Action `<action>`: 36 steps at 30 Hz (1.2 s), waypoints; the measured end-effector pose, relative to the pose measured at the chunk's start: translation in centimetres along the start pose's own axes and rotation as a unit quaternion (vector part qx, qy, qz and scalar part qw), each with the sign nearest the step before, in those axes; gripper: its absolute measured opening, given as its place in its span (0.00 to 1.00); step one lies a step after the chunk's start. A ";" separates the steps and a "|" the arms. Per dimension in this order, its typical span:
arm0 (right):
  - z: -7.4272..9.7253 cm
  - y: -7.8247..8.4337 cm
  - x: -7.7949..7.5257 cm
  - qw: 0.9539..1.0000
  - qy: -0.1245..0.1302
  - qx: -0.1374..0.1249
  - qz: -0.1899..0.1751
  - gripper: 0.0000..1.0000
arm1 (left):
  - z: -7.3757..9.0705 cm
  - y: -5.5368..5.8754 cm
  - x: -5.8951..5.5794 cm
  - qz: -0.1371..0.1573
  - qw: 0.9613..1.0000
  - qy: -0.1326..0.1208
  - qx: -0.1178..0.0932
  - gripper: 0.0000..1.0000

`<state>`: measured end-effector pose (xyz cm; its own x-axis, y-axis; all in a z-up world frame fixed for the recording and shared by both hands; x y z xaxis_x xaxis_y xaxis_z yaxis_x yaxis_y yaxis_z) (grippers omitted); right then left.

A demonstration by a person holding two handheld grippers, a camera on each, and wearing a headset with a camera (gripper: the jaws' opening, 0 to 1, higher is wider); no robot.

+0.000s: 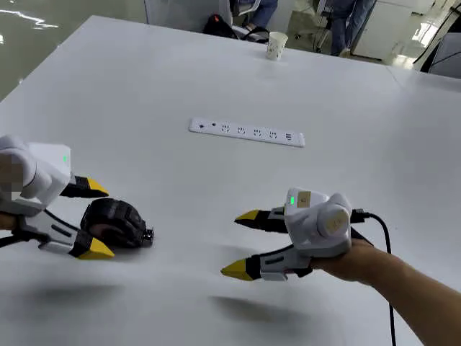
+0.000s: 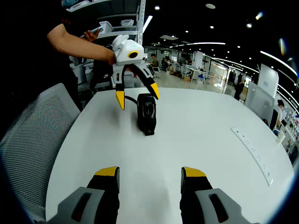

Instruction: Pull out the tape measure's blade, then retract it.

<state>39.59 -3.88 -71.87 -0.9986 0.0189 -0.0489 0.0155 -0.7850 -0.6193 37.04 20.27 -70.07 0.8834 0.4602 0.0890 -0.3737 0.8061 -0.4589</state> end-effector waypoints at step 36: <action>-6.6 -5.3 -0.8 0.996 -0.046 0.017 0.068 0.31 | -1.9 1.5 1.6 -0.090 0.992 0.026 0.079 0.28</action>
<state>40.65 4.36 -73.66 -0.9878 -0.1446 -0.0583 0.1512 -0.7968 -0.5850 38.46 21.54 -72.25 0.9520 0.2861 0.1086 -0.2441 0.9241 -0.2941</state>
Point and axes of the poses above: the centre of the closed fingertips' face, and the gripper's own axes: z roughly backward along the fingers, x roughly to its left, y roughly out of its underside, the point moved 6 cm from there along z, roughly backward along the fingers, and after that the axes turned 15 degrees about x, right-handed, at the moved point
